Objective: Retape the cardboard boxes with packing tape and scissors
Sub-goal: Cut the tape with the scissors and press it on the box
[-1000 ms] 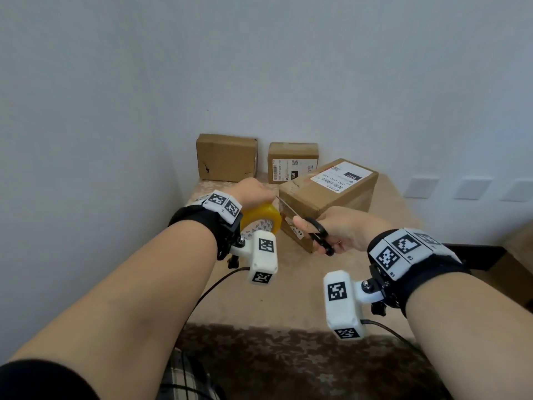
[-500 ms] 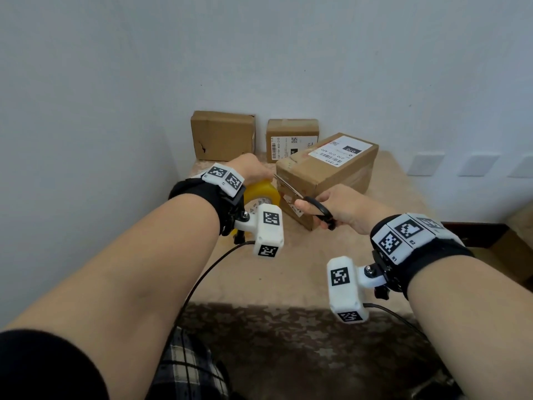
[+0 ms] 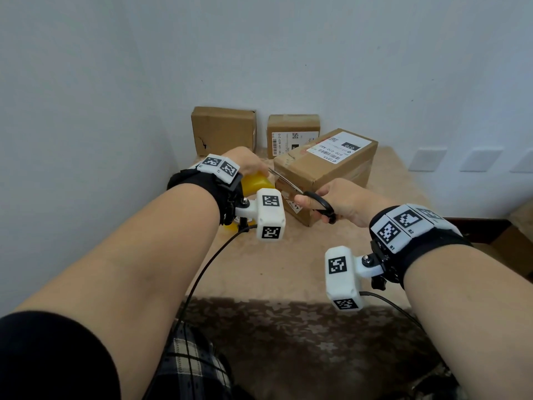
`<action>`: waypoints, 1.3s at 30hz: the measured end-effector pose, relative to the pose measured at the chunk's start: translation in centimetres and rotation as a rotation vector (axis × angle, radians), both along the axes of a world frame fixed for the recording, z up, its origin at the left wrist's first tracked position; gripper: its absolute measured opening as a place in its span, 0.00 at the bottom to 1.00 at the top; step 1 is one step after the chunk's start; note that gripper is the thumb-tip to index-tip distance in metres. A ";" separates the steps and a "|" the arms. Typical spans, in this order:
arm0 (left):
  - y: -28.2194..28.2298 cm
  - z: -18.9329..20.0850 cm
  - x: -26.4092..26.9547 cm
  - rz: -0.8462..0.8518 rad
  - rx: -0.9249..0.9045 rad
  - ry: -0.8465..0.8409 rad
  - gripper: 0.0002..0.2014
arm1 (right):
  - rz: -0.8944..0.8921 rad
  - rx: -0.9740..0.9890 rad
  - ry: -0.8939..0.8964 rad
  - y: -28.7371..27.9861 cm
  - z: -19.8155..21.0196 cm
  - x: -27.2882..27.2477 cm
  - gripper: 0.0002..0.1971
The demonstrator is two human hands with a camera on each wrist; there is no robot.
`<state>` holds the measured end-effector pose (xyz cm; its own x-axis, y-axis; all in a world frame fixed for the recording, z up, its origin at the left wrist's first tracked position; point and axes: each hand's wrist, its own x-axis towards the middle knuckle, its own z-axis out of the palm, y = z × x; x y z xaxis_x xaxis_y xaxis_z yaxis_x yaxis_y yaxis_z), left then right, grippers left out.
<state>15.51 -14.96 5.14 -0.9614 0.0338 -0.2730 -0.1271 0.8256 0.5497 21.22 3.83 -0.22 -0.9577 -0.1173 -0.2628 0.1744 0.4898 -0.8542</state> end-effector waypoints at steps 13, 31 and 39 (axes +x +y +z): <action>0.5 -0.9 -0.4 0.015 -0.005 0.051 0.19 | 0.025 -0.097 -0.066 -0.3 0.5 0.6 0.26; -0.4 -1.6 -0.1 0.015 0.126 0.117 0.17 | 0.001 -0.237 -0.127 -0.6 0.9 1.4 0.29; 0.3 -1.6 1.5 -0.145 0.161 0.170 0.03 | 0.013 -0.117 -0.180 -0.9 2.1 1.1 0.34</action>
